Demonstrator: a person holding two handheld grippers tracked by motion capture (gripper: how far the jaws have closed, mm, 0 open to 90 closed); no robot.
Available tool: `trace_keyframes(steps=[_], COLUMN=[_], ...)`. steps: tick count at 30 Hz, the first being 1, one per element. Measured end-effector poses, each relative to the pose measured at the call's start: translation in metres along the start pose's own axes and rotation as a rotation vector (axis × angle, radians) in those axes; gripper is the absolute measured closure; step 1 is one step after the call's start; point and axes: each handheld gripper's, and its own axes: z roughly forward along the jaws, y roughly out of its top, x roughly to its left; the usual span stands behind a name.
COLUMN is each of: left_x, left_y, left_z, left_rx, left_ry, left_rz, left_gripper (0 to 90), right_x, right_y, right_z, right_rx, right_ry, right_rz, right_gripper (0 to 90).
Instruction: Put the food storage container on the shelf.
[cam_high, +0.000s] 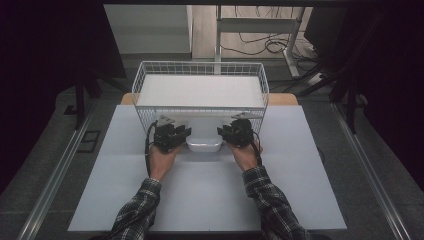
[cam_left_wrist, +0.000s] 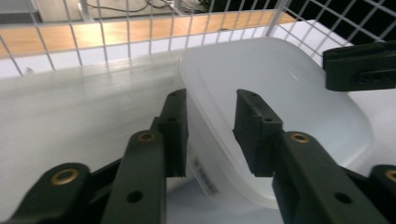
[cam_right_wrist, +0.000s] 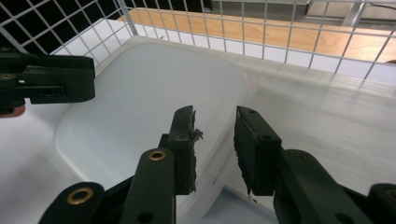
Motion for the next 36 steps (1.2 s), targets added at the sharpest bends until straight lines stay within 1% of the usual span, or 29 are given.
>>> trace_keyframes(steps=[1,2,4,6,8,10,11,12,13,15,17,19,21,24,26,30,33,36], left_x=[0.000,0.000,0.000,-0.001,-0.003,-0.005,-0.007,-0.008,-0.009,-0.011,-0.014,-0.017,-0.019,-0.020,-0.021,-0.022,-0.025,-0.029], left_y=[0.001,0.001,0.001,0.000,-0.002,-0.005,-0.006,-0.008,-0.009,-0.011,-0.014,-0.017,-0.022,-0.033,-0.038,-0.052,-0.062,-0.070], left_z=[0.000,-0.001,-0.005,-0.008,-0.013,-0.017,-0.019,-0.022,-0.024,-0.031,-0.037,-0.044,-0.050,-0.060,-0.065,-0.074,-0.082,-0.091], left_rx=[0.003,0.002,-0.001,-0.011,-0.016,-0.018,-0.020,-0.018,-0.016,-0.012,-0.013,-0.006,-0.006,0.001,0.011,0.043,0.057,0.050], left_ry=[0.002,-0.010,-0.019,-0.041,-0.055,-0.076,-0.083,-0.098,-0.114,-0.136,-0.155,-0.153,-0.151,-0.153,-0.143,-0.150,-0.123,-0.092], left_rz=[0.004,0.010,0.014,-0.003,0.008,0.008,0.004,0.007,0.000,0.002,0.004,0.019,0.034,0.039,0.042,0.046,0.063,0.099], left_gripper=[61.8,60.1,57.2,54.4,50.6,45.5,42.8,40.5,38.4,35.1,31.6,27.7,24.8,18.7,14.2,9.8,7.9,5.7], right_x=[0.000,0.000,0.000,-0.001,-0.002,-0.001,0.000,0.000,0.001,0.003,0.005,0.006,0.007,0.010,0.012,0.018,0.022,0.027], right_y=[0.001,0.002,0.003,0.004,0.003,0.002,0.001,0.000,-0.001,-0.002,-0.003,-0.004,-0.005,-0.008,-0.011,-0.017,-0.023,-0.028], right_z=[0.000,0.000,-0.003,-0.007,-0.010,-0.014,-0.016,-0.019,-0.021,-0.026,-0.031,-0.035,-0.039,-0.044,-0.046,-0.049,-0.050,-0.050], right_rx=[0.000,0.003,0.003,-0.001,-0.001,0.001,0.002,0.003,0.006,0.007,0.007,0.005,0.000,-0.006,-0.006,0.005,0.014,0.029], right_ry=[-0.007,-0.004,0.001,0.001,0.008,0.019,0.026,0.032,0.039,0.064,0.079,0.092,0.099,0.116,0.129,0.171,0.197,0.198], right_rz=[-0.011,-0.016,-0.034,-0.058,-0.058,-0.064,-0.072,-0.084,-0.088,-0.095,-0.106,-0.110,-0.101,-0.098,-0.102,-0.115,-0.137,-0.170], right_gripper=[68.2,69.4,71.6,73.9,76.4,79.1,80.6,82.2,83.9,87.1,88.9,89.1,89.1,89.1,89.1,88.9,88.6,88.3])
